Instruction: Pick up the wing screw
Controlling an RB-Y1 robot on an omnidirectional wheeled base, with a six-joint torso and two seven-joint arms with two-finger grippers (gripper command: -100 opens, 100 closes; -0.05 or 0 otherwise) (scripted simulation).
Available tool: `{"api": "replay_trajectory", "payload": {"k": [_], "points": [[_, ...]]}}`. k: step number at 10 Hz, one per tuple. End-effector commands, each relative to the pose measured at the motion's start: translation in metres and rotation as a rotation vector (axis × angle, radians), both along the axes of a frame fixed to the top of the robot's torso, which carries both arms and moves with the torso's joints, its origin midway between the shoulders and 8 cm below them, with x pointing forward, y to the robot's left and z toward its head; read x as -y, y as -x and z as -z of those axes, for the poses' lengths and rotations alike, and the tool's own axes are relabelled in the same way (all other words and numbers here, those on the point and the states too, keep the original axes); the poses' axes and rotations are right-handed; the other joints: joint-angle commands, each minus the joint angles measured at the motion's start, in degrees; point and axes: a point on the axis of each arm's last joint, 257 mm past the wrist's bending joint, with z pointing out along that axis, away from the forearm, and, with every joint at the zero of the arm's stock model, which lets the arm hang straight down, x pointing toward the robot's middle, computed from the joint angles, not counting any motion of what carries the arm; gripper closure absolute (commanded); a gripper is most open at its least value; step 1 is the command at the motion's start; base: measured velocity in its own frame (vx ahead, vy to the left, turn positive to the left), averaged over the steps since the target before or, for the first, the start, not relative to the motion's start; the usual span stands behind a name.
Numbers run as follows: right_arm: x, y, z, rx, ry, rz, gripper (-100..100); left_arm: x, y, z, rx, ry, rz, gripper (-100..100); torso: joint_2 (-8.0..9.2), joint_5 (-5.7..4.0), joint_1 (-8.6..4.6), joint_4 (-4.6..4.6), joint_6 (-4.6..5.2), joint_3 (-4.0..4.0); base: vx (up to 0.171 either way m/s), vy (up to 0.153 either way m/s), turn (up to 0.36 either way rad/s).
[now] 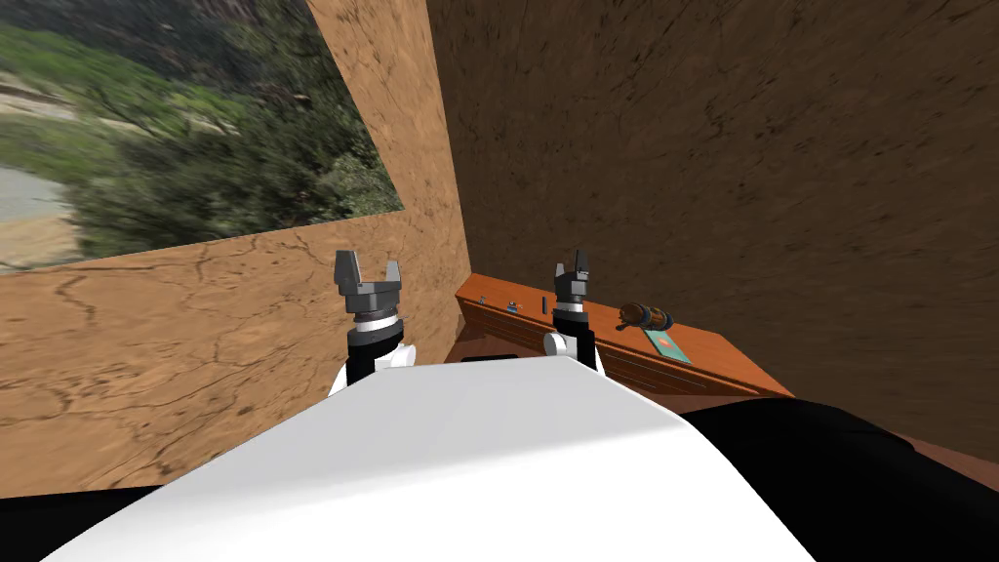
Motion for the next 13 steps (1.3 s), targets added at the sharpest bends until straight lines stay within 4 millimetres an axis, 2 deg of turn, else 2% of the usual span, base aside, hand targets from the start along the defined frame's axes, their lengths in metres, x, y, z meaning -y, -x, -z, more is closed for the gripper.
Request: {"api": "replay_trajectory", "payload": {"k": [1,8,10,11,13], "points": [[0.000,0.000,0.000,0.000,0.000,0.000,0,0.002,-0.008,0.013,-0.040,-0.032,0.008,-100,0.00,0.00,0.00,0.00,0.00,0.00,0.001,-0.003,-0.124],[0.000,0.000,0.000,0.000,0.000,0.000,0,-0.002,-0.051,0.105,-0.280,-0.159,0.029,-100,-0.11,0.03,0.13,-0.02,0.01,-0.06,0.016,0.021,-0.174],[0.000,0.000,0.000,0.000,0.000,0.000,0,-0.006,-0.062,0.141,-0.365,-0.199,0.036,-100,-0.11,0.04,0.18,-0.02,0.02,-0.07,0.025,0.046,-0.233],[0.000,0.000,0.000,0.000,0.000,0.000,0,-0.008,-0.063,0.148,-0.381,-0.196,0.034,-100,-0.12,0.05,0.21,-0.03,0.00,-0.07,0.020,0.034,-0.084],[0.000,0.000,0.000,0.000,0.000,0.000,0,-0.013,-0.072,0.184,-0.467,-0.240,0.042,-100,-0.12,0.03,0.12,-0.03,0.01,-0.07,0.021,0.028,-0.257]]}}
